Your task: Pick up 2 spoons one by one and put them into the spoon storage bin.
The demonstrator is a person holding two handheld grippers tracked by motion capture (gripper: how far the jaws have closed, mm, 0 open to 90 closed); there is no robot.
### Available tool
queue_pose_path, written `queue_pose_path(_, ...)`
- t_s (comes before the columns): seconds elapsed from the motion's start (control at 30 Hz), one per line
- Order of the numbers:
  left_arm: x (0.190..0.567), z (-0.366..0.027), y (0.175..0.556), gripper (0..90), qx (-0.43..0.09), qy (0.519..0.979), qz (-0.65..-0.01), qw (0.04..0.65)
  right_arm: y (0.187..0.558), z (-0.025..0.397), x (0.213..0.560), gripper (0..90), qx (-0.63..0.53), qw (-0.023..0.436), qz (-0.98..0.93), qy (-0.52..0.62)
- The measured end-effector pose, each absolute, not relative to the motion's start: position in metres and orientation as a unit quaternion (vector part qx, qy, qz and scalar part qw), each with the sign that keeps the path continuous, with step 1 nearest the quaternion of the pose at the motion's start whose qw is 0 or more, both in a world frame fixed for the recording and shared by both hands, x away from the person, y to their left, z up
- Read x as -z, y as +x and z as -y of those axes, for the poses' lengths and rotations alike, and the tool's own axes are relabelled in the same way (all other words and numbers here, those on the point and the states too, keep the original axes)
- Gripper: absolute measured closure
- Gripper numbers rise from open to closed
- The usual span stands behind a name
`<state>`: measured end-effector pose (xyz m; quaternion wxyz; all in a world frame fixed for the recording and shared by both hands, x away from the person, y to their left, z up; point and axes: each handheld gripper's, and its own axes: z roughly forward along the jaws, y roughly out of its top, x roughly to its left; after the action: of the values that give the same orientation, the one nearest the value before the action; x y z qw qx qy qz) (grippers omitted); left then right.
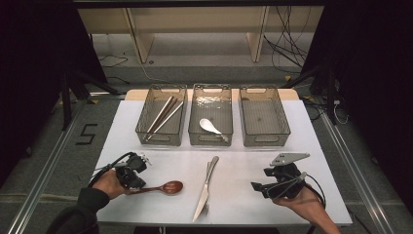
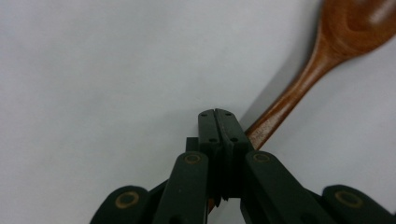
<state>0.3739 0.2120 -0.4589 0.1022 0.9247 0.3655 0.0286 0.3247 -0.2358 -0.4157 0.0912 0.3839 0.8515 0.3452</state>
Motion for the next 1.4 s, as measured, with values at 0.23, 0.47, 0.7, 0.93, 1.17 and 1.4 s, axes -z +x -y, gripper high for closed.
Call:
queue_pose_path(0.23,0.457,-0.203,0.356,88.7,-0.012,0.933,-0.345,0.102,0.325,0.235,0.416,31.5,-0.343,0.089,-0.852,0.386)
queue_pose_path(0.47,0.454,-0.201,0.348,88.3,-0.01,0.933,-0.343,0.109,0.325,0.236,0.416,31.5,-0.345,0.092,-0.851,0.386)
queue_pose_path(0.7,0.444,-0.204,0.349,68.6,-0.019,0.923,-0.36,0.139,0.325,0.236,0.414,31.5,-0.348,0.093,-0.849,0.387)
queue_pose_path(0.93,0.435,-0.196,0.346,38.5,-0.034,0.923,-0.352,0.151,0.325,0.236,0.414,31.5,-0.347,0.09,-0.849,0.388)
queue_pose_path(1.17,0.435,-0.193,0.345,25.3,-0.045,0.922,-0.357,0.146,0.325,0.236,0.414,31.5,-0.348,0.092,-0.849,0.387)
queue_pose_path(1.4,0.442,-0.184,0.342,31.4,-0.047,0.931,-0.339,0.128,0.325,0.236,0.413,31.5,-0.349,0.093,-0.849,0.386)
